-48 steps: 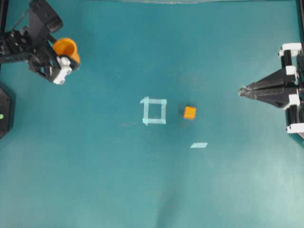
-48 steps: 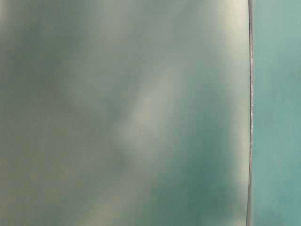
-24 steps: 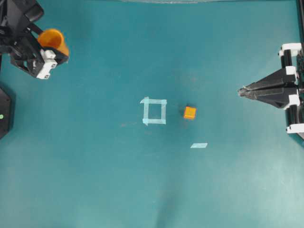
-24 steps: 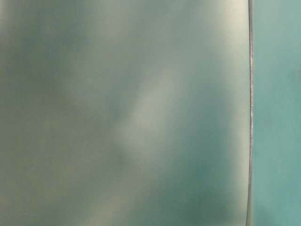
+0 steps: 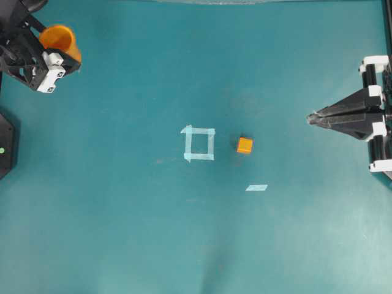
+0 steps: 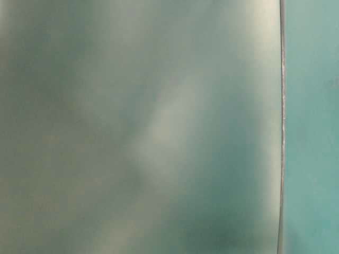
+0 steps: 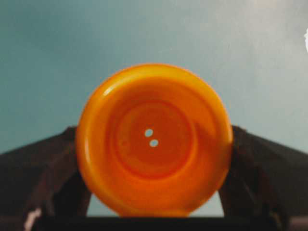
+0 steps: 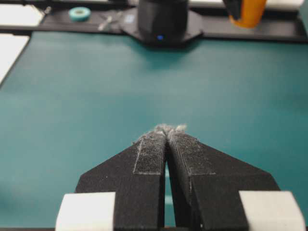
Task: Lift the orange cup with left arm.
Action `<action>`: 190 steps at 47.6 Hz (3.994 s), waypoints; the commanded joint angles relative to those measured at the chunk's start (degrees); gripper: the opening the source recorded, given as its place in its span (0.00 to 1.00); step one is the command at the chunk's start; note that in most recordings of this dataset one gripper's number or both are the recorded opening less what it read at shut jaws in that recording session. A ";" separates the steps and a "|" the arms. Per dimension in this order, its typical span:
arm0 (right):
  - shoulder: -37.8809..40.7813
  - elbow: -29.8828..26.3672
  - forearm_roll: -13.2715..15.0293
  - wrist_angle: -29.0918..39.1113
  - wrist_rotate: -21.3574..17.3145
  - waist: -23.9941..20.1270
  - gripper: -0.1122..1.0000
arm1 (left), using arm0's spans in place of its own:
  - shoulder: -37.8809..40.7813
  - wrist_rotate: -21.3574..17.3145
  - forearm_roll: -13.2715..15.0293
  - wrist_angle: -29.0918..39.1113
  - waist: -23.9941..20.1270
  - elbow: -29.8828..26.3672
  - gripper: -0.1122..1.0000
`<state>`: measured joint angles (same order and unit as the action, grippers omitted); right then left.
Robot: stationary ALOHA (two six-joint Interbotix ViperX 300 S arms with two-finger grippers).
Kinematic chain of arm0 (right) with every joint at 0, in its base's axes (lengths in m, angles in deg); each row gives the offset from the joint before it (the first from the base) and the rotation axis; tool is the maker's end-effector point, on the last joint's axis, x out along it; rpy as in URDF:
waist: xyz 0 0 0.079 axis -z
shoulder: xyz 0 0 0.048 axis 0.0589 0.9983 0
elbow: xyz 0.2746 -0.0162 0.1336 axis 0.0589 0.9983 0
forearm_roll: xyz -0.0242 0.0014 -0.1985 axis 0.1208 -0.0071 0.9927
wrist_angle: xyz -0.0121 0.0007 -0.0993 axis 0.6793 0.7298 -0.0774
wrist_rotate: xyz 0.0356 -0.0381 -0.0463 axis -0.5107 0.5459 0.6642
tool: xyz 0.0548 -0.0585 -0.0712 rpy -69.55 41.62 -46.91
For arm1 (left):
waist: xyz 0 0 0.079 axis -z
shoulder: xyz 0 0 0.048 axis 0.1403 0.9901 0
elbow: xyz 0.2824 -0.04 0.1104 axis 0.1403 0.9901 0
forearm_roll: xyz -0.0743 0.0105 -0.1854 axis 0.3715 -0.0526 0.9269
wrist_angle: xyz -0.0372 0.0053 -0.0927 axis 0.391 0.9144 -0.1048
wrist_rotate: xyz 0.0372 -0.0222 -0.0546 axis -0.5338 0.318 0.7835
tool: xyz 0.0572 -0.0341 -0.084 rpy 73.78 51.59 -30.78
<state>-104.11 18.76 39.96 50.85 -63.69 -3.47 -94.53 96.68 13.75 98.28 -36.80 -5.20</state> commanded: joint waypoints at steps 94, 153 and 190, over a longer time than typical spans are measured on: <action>0.00 -1.58 0.00 0.09 -0.09 0.00 0.10 | -2.20 -1.76 -0.18 2.20 0.09 -2.99 0.71; 0.09 -1.49 0.00 0.35 -0.09 -0.09 0.10 | -1.93 -1.67 -0.18 2.20 0.09 -2.99 0.71; 0.09 -1.49 0.00 0.35 0.00 0.00 0.10 | -1.93 -1.67 -0.18 2.20 0.09 -2.72 0.71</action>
<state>-104.20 18.76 39.96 51.47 -63.69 -3.47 -96.38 94.92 13.75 100.74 -36.80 -6.34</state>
